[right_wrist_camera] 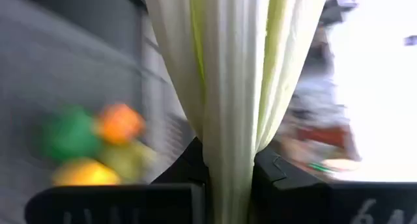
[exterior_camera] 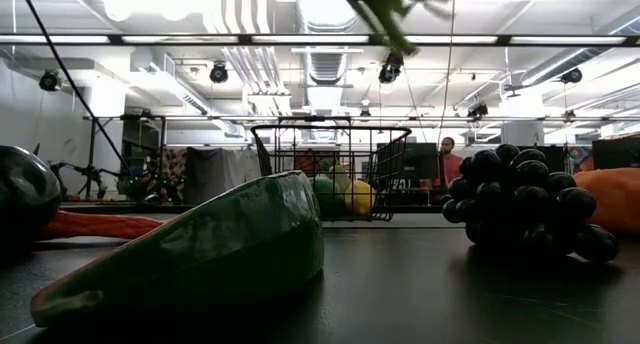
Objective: Build produce basket
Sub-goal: Put the celery into the wire basket
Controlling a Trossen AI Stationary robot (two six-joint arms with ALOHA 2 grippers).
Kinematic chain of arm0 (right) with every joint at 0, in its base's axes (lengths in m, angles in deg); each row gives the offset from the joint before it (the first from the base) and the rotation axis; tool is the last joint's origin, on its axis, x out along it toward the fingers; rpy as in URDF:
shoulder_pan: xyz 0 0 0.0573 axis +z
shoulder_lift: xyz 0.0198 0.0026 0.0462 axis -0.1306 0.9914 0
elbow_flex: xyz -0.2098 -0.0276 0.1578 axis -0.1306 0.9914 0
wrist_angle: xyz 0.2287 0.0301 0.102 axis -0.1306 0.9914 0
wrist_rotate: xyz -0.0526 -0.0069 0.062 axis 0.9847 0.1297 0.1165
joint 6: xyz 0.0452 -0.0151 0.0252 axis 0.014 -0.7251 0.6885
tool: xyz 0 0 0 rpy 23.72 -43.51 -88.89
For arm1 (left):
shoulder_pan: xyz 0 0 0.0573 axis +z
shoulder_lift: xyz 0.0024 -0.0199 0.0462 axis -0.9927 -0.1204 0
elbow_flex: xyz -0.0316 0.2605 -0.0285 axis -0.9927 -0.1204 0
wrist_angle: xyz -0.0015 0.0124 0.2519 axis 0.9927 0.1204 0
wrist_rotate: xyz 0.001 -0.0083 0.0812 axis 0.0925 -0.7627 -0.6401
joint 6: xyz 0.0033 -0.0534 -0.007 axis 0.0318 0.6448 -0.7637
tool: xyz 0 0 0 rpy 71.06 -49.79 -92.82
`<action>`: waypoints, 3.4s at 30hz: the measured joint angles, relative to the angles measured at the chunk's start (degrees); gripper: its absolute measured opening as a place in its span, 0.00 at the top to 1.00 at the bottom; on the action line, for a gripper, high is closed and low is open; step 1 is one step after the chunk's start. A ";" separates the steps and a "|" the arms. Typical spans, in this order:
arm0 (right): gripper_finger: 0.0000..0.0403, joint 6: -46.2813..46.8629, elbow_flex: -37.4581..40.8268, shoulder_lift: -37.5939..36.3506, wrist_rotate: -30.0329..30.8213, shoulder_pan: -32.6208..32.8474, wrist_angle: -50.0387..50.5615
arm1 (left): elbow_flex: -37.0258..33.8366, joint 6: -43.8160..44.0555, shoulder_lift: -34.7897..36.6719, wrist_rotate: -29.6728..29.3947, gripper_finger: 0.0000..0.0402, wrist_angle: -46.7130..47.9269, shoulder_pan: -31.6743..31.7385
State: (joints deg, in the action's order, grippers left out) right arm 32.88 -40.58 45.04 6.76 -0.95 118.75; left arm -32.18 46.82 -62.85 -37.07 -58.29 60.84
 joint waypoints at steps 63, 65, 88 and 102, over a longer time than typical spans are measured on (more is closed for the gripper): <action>0.81 -85.89 0.39 22.73 -17.43 -24.59 -23.96 | -7.43 -0.62 4.62 -10.20 0.20 2.82 0.00; 0.76 -85.22 0.39 22.73 -17.61 -24.59 -24.01 | -7.43 -0.66 4.58 -10.20 0.20 2.76 0.00; 0.59 -82.97 0.39 22.71 -20.27 -23.76 -25.38 | -7.45 -0.65 4.58 -10.19 0.20 2.80 0.00; 0.64 -84.40 0.37 22.62 -21.40 -21.91 -25.64 | -7.48 -1.42 4.54 -10.16 0.20 2.76 0.00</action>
State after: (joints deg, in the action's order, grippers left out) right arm -51.53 -40.21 67.66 -14.65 -22.87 93.12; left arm -39.65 45.40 -58.31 -47.24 -55.53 60.84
